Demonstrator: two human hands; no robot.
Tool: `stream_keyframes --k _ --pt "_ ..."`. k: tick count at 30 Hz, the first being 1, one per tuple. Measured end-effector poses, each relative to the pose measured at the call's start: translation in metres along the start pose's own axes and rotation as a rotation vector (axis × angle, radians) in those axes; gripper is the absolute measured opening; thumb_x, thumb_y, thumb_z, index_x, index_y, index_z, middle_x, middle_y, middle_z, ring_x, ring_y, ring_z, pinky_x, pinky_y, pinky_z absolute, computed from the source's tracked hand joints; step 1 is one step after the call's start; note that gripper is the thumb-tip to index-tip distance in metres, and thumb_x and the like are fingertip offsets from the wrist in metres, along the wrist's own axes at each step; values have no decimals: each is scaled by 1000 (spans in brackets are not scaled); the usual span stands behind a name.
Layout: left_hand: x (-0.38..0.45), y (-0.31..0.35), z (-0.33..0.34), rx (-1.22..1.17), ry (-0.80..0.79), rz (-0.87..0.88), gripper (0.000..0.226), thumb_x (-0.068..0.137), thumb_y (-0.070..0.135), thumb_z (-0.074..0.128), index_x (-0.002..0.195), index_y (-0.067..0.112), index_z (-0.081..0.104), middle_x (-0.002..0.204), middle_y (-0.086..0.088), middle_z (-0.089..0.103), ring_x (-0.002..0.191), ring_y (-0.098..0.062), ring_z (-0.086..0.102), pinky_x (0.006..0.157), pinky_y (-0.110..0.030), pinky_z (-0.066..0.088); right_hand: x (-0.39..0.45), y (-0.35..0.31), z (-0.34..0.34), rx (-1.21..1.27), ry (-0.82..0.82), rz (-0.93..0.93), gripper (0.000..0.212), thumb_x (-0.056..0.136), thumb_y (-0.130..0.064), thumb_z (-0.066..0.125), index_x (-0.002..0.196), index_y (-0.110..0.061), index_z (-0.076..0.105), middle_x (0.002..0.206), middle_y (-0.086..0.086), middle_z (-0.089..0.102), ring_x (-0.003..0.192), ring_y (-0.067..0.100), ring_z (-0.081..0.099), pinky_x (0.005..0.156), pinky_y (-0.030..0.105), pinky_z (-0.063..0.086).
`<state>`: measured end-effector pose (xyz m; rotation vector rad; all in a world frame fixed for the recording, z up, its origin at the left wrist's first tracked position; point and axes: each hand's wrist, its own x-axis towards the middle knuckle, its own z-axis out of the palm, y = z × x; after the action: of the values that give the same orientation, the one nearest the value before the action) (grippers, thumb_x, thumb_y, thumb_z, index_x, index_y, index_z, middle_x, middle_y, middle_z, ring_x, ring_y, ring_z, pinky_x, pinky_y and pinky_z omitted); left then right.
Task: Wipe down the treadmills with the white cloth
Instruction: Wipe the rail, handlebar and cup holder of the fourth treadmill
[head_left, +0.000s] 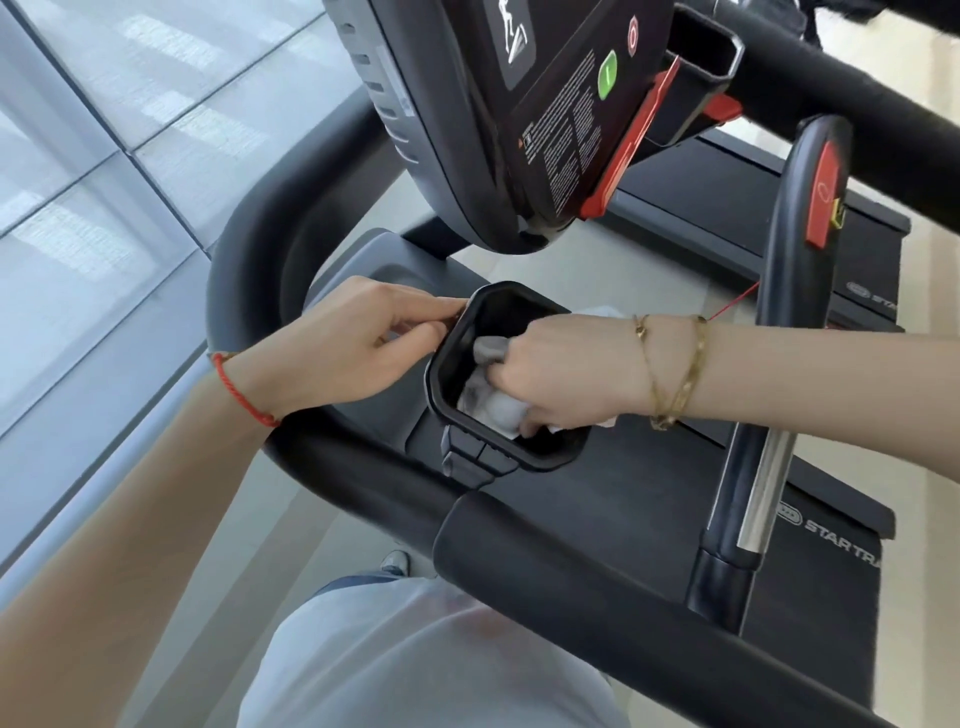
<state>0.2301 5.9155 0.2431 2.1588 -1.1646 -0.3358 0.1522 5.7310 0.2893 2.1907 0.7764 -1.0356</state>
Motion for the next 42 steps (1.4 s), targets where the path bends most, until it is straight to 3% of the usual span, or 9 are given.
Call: stream_keyframes --k 1,8,15,17,19,26,32,38,42 --pt "0 0 0 3 0 1 43 94 21 46 133 32 62 111 16 71 91 -3 63 79 -5 42 7 8 -2 149 216 -2 30 95 -42 54 96 -13 58 68 -4 37 70 21 46 65 28 36" --pt "-1 0 0 -31 2 11 45 93 16 46 135 26 61 112 21 65 90 28 52 78 5 33 6 17 9 549 351 78 44 92 -54 52 97 -11 62 78 3 62 73 21 56 57 26 39" --pt "-2 -2 0 -42 -3 -36 45 95 12 49 134 29 62 106 3 75 91 -7 65 78 1 37 -30 2 26 1118 689 334 33 89 -58 53 95 -27 62 78 -14 60 77 2 55 60 12 39" --pt "0 0 -2 -55 -7 -56 44 96 6 52 133 28 63 104 7 74 88 1 65 75 2 37 -35 -1 26 1255 765 448 33 90 -57 51 81 -26 59 70 -12 57 66 0 52 55 11 38" --pt "0 3 -3 -42 -18 -58 48 96 1 52 134 28 62 102 16 69 86 13 61 74 3 36 -36 -7 21 1352 805 521 40 93 -56 47 71 -23 50 65 -10 53 60 2 49 52 15 35" --pt "3 -6 -16 44 53 -20 62 83 14 31 136 23 61 115 10 71 98 -7 67 93 -23 48 -6 -50 -17 1735 690 412 40 102 -46 34 88 -12 50 82 -2 56 74 10 54 65 19 39" --pt "11 -11 -16 23 77 43 63 84 18 26 138 23 59 114 10 71 93 -4 68 92 -21 48 -9 -79 -27 1323 704 450 41 104 -38 34 126 -3 31 90 -5 35 61 3 32 59 7 34" --pt "14 -9 -7 -53 32 72 54 91 13 33 139 18 58 114 10 70 96 5 62 84 1 37 8 -74 -34 1255 724 611 42 101 -47 39 113 -6 38 83 -3 41 60 12 41 48 18 29" --pt "12 -10 -6 -81 36 123 50 93 -4 41 136 13 60 96 35 56 83 28 50 76 6 33 17 -54 -38 1450 749 683 35 103 -39 41 114 -6 45 93 3 47 82 25 57 56 27 30"
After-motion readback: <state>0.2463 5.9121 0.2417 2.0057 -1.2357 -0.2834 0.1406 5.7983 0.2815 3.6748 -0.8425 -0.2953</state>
